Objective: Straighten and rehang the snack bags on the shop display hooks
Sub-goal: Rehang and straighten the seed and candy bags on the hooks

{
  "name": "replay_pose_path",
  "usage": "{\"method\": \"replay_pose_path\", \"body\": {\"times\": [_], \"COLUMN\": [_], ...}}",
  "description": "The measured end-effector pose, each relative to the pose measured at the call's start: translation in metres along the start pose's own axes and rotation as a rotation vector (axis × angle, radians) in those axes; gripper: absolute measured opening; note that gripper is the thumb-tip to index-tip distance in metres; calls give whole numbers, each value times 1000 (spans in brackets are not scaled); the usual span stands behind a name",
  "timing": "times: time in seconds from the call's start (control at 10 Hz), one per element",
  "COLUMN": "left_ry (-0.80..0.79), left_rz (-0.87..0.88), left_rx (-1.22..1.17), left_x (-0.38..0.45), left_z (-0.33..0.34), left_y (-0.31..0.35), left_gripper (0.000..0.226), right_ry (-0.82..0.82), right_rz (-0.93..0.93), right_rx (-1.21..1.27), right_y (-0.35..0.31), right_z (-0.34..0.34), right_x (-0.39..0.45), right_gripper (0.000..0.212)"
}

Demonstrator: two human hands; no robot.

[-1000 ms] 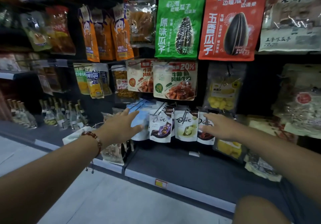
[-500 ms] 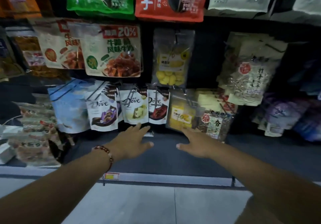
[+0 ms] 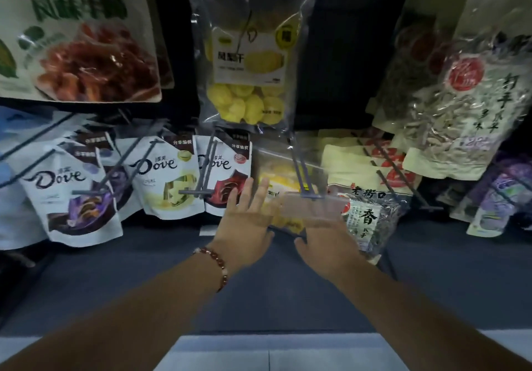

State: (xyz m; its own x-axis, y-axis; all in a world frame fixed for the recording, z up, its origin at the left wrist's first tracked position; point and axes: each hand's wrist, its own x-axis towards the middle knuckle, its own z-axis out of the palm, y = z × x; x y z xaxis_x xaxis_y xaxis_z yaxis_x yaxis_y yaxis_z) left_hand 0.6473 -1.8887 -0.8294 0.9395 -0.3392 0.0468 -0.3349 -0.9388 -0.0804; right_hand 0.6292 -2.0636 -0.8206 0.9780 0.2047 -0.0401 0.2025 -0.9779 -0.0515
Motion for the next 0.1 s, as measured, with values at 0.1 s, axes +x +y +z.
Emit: {"method": "replay_pose_path", "body": {"times": [0.1], "left_ry": [187], "left_rz": [15], "left_rx": [86], "left_x": [24], "left_z": [13], "left_y": [-4], "left_gripper": [69], "right_ry": [178], "right_rz": [22], "right_rx": [-52], "right_y": [7], "right_z": [17], "right_x": [29], "right_gripper": [58]}}
